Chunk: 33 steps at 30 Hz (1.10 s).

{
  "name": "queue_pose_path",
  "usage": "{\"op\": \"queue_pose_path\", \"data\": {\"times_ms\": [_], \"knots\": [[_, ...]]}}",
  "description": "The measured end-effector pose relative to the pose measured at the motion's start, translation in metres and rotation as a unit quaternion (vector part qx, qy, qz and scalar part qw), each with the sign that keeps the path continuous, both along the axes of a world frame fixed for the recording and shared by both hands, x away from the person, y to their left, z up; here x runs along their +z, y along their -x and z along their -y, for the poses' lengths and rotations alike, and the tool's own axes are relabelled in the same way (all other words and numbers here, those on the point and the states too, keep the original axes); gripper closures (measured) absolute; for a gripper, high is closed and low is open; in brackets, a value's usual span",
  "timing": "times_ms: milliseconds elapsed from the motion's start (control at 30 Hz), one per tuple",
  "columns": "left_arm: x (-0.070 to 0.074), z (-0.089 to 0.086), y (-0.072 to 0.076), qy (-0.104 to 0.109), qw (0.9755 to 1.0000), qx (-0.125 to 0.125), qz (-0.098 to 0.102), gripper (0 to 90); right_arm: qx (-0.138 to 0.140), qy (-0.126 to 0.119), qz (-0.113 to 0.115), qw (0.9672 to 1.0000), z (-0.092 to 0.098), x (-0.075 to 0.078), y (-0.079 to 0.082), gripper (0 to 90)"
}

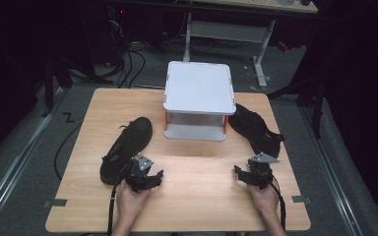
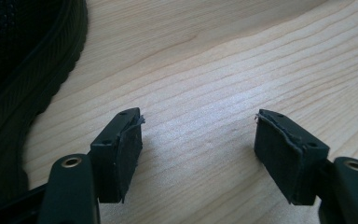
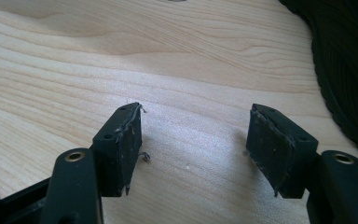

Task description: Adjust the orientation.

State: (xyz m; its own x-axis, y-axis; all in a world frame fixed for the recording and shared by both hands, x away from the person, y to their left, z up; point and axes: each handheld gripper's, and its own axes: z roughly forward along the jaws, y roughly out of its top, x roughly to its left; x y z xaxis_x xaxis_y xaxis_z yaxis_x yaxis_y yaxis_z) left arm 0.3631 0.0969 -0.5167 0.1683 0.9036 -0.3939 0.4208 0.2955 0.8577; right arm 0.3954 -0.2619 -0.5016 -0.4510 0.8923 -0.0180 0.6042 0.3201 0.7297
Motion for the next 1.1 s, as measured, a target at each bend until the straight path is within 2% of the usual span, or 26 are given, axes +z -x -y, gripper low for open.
{"op": "queue_pose_path", "data": {"times_ms": [567, 700, 867, 1000, 1100], "knots": [[-0.0001, 0.002, 0.0, -0.001, 1.0, -0.001, -0.003, 29.1, -0.001, -0.001, -0.001, 1.0, -0.0002, 0.0, 0.0003, 34.9], [-0.0006, 0.0046, -0.0002, -0.003, 1.0, -0.006, -0.007, 23.1, 0.002, -0.001, -0.002, 1.0, 0.0002, 0.0, 0.0008, 33.7], [-0.0004, 0.0039, 0.0006, -0.003, 0.9999, -0.009, -0.007, 23.3, 0.002, -0.002, -0.002, 1.0, 0.0003, 0.0001, 0.0008, 33.3], [0.002, 0.003, 0.0012, -0.011, 0.9996, -0.014, -0.02, 25.3, 0.003, -0.002, -0.002, 1.0, 0.0003, 0.0001, 0.0008, 33.1], [0.0024, 0.0014, 0.0037, -0.011, 0.9996, -0.015, -0.02, 27.8, 0.002, -0.002, -0.003, 1.0, 0.0003, 0.0, 0.0008, 33.1]]}}
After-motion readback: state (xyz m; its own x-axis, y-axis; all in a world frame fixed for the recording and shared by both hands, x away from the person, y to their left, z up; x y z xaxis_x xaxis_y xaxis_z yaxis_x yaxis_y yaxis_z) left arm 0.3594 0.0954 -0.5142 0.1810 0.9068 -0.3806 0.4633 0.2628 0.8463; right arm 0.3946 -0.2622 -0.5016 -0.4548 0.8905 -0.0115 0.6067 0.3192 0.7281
